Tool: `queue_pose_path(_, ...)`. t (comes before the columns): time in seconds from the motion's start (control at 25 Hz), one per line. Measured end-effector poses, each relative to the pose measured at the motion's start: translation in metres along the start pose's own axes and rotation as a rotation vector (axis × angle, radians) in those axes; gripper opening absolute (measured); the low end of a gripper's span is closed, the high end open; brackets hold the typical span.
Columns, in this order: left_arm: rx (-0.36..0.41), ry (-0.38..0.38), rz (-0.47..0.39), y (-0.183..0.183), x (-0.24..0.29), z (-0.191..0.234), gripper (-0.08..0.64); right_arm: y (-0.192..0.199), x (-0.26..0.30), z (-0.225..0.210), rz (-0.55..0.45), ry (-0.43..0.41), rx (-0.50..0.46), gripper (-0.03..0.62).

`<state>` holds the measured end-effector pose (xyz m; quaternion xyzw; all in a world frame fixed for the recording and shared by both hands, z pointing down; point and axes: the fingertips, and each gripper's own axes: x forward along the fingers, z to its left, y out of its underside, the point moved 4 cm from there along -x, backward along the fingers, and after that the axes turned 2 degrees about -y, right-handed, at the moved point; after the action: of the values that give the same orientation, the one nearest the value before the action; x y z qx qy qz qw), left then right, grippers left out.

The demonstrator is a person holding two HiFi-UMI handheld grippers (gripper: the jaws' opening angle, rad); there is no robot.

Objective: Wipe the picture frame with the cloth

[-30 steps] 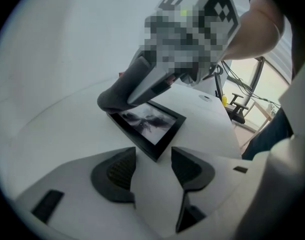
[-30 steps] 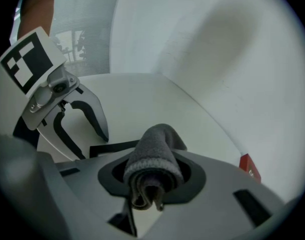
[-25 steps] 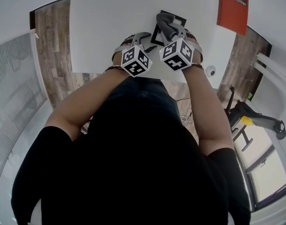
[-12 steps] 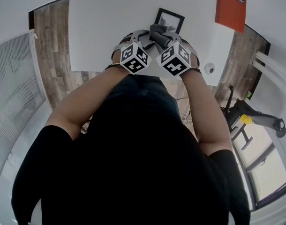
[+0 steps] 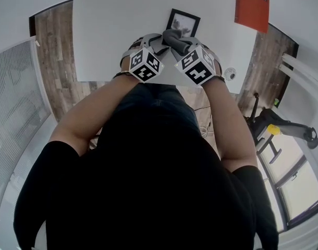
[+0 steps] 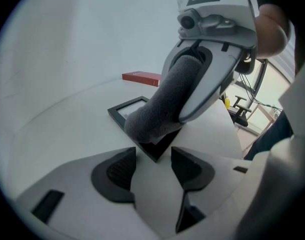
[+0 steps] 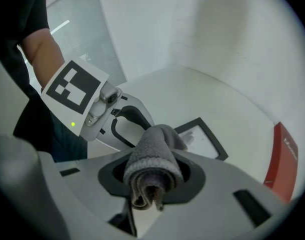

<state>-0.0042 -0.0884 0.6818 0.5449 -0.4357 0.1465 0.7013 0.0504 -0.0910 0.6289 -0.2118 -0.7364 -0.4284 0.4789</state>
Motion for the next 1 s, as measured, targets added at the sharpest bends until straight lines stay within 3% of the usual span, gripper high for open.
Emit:
queue_pose_path(0.4,0.002,0.013,0.005,0.000,0.000,0.000,0.229,-0.016,-0.038,-0.053,-0.099,0.176,0.050,0.106)
queue_pose_path(0.72,0.006,0.021,0.011,-0.001,0.000,-0.001,0.229,-0.010,-0.037,-0.103,-0.016,0.367,0.023,0.106)
queue_pose_path(1.0,0.003,0.012,0.018,-0.002,0.000,-0.001,0.229,0.001,-0.016,-0.095,0.045,0.357,-0.010,0.106)
